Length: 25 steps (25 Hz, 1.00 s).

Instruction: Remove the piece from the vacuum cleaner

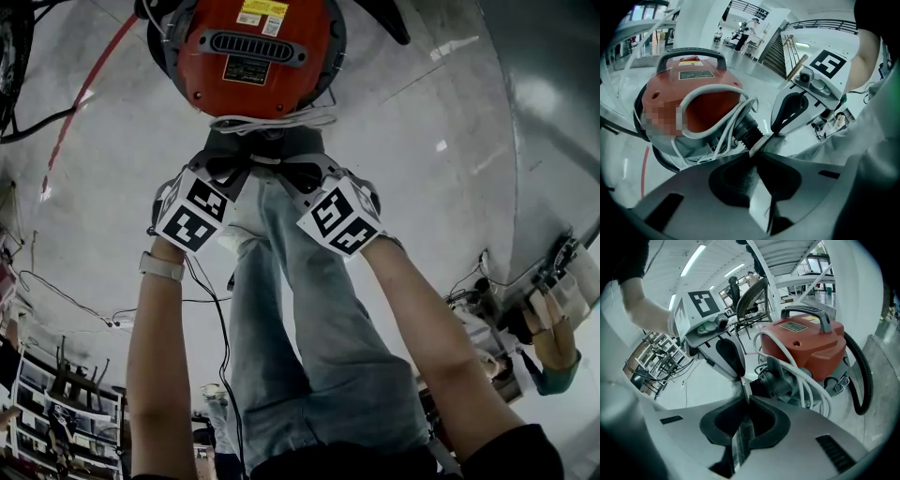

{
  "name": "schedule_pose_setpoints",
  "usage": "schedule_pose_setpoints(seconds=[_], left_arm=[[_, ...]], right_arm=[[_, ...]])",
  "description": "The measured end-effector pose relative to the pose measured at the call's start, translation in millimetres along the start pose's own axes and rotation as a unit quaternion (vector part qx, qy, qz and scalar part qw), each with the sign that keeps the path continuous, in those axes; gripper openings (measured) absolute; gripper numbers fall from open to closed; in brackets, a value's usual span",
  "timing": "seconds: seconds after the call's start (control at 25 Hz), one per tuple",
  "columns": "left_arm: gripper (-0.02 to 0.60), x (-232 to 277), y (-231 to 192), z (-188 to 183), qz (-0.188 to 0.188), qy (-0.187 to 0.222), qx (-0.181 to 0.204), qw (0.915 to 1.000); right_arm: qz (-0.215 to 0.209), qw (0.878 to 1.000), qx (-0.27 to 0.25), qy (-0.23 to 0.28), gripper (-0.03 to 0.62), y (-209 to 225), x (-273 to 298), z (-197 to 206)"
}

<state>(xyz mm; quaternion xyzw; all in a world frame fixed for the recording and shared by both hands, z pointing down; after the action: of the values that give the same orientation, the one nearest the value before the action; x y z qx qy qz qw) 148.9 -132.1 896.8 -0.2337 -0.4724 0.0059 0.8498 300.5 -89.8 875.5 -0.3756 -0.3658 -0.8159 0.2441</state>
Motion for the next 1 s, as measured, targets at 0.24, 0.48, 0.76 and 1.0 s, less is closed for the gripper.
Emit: schedule_pose_setpoints(seconds=[0.24, 0.48, 0.76, 1.0], left_arm=[[0.063, -2.8, 7.5, 10.2, -0.01, 0.014, -0.018, 0.9997], [0.063, -1.5, 10.1, 14.9, -0.023, 0.024, -0.022, 0.9992], [0.063, -0.1, 14.0, 21.3, -0.026, 0.033, -0.023, 0.9989], [0.063, -1.4, 13.9, 23.8, -0.035, 0.04, -0.026, 0.9982]], right_arm=[[0.012, 1.0, 0.004, 0.004, 0.051, -8.2, 1.0, 3.7], [0.021, 1.0, 0.001, 0.004, 0.051, -11.1, 3.3, 6.4], [0.029, 1.0, 0.004, 0.004, 0.052, -16.5, 6.0, 9.5], [0.043, 0.999, 0.012, 0.005, 0.052, -19.9, 7.5, 11.9]])
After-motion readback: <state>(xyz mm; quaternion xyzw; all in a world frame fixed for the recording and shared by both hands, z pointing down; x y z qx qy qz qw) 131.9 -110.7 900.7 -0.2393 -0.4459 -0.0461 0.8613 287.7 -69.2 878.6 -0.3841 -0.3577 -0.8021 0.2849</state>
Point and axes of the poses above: the fingertips, and each gripper's own axes: x forward along the fingers, y to its right, z out of its underside, the point moved 10 cm from there along -x, backward along the fingers, and after that the axes turned 5 degrees about x, right-handed, at the moved point
